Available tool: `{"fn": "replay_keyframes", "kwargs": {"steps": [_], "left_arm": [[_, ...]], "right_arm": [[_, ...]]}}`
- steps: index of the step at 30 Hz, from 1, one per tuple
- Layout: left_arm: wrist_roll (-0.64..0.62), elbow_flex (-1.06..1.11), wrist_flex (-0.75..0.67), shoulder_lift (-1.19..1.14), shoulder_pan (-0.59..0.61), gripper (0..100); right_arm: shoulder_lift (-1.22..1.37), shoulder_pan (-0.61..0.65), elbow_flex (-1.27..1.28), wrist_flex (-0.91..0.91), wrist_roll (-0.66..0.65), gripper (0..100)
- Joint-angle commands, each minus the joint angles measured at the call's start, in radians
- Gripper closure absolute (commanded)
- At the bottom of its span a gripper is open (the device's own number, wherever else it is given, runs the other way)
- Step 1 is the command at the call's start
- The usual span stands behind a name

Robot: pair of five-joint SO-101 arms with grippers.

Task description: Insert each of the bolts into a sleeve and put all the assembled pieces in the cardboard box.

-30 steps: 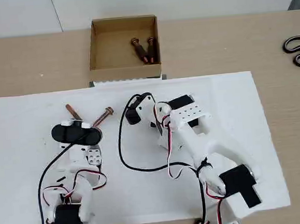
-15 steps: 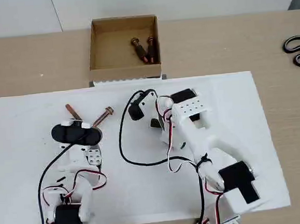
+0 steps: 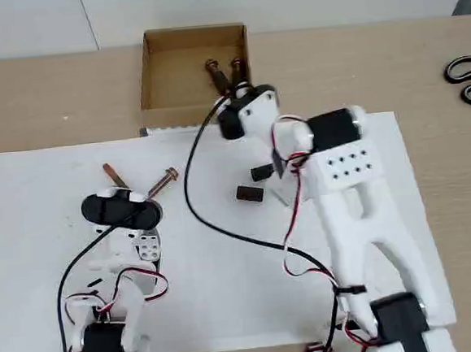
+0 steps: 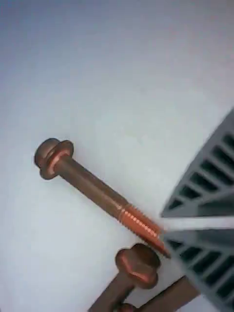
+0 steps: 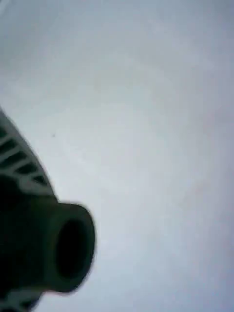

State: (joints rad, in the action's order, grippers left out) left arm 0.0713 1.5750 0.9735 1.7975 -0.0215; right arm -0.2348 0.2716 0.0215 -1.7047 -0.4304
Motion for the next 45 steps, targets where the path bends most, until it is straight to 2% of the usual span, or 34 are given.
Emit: {"fn": "replay_keyframes", "kwargs": {"steps": [1,6,13,17,23,29,36,42,45], "left_arm": [[0.006,-0.151,0.091,-0.003,-0.006,98],[0.028,-0.335,0.115,-0.221,0.04,98],[0.02,-0.716,0.069,-0.81,0.12,98],[-0.118,-0.914,0.091,-1.069,0.155,98],[-0.198,-1.096,0.232,-1.336,0.16,99],[-0.439,-1.106,0.216,-1.547,0.169,99],[-0.512,-1.171,0.212,-1.702,0.175,99],[-0.531,-1.228,0.212,-1.712,0.176,99],[-0.543,-1.228,0.212,-1.714,0.198,94]], "right_arm": [[-0.108,-0.065,0.023,-0.018,0.011,99.6],[-0.189,-0.091,0.153,-0.016,0.012,99.6],[-0.268,-0.096,0.264,-0.012,0.014,99.6],[-0.297,-0.096,0.328,-0.008,0.043,99.5],[-0.367,-0.116,0.459,0.027,0.049,99.5],[-0.433,-0.179,0.56,0.07,0.044,99.5],[-0.446,-0.216,0.563,0.071,0.041,99.5],[-0.447,-0.214,0.563,0.071,0.043,99.5],[-0.447,-0.214,0.563,0.071,0.044,99.5]]}}
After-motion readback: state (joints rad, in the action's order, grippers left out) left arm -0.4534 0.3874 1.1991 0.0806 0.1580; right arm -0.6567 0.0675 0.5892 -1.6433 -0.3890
